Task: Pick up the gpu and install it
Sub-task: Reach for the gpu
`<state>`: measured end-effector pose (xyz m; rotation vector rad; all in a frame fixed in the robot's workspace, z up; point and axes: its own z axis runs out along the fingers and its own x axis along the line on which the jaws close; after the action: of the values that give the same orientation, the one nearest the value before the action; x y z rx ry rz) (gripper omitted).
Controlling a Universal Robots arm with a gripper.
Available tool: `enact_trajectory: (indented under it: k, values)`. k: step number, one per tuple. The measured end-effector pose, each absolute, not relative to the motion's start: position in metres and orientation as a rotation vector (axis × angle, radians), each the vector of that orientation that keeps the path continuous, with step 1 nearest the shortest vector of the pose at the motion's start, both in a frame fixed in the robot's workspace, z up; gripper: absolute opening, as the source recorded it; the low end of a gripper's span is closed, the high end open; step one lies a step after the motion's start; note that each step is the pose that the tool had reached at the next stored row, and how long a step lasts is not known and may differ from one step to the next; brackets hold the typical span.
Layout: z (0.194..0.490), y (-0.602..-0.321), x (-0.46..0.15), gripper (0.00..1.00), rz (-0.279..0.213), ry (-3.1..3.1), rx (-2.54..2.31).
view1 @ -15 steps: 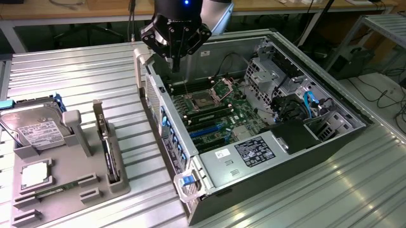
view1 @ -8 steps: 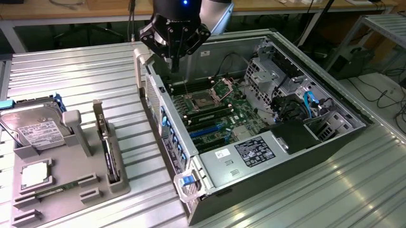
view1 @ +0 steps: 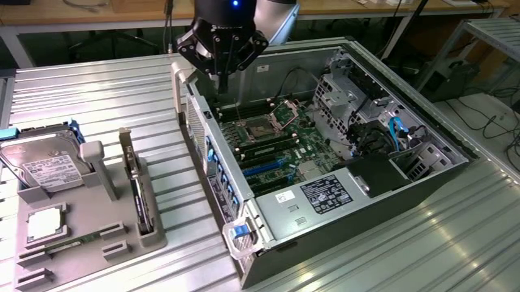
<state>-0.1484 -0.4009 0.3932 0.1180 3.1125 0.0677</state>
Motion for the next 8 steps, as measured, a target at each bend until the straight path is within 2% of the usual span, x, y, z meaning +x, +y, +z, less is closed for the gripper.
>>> enact_trajectory:
  k: [8]
  values:
    - [0.3932, -0.4011, -0.1504, 0.11, 0.068, 3.112, 0.118]
